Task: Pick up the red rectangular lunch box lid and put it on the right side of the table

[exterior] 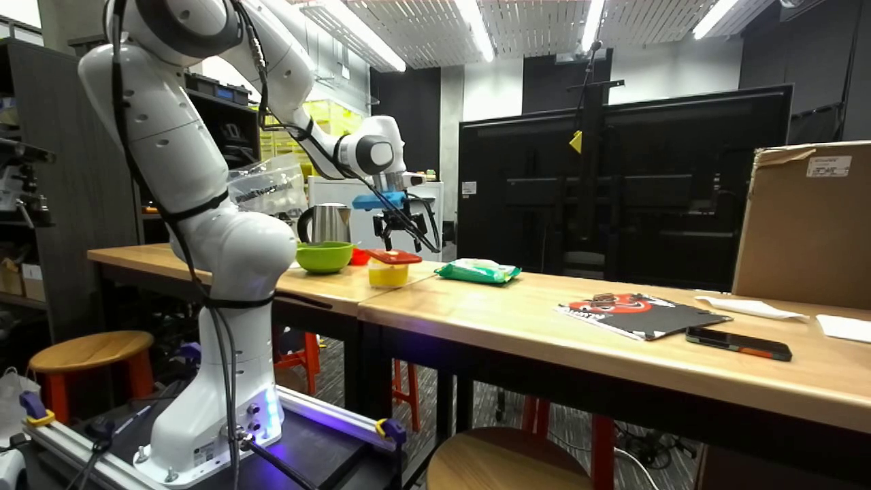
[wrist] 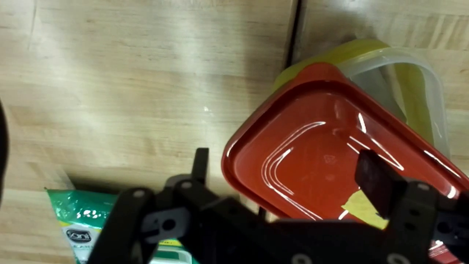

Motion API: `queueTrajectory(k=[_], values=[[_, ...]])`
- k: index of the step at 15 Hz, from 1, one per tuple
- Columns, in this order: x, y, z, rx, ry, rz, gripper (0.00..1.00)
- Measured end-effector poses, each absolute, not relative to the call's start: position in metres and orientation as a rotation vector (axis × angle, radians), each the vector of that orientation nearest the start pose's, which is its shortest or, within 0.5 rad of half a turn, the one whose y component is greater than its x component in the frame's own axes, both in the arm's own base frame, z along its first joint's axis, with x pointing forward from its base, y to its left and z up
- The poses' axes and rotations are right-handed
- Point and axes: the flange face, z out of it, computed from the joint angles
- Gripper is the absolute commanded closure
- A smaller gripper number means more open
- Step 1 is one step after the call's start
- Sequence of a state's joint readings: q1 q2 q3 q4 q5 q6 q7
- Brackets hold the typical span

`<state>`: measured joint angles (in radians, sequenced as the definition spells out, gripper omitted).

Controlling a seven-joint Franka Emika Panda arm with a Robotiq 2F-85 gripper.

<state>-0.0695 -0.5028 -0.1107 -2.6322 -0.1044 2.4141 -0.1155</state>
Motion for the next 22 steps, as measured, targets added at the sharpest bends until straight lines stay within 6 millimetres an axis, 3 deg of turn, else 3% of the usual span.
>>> queueTrajectory(k=[6, 14, 22], values=[[0.398, -0.048, 0.445, -3.288, -0.169, -0.543, 0.0], [0.384, -0.001, 0.458, -3.353, -0.238, -0.653, 0.0], [0.358, 0.008, 0.438, -3.386, -0.368, -0.516, 0.0]])
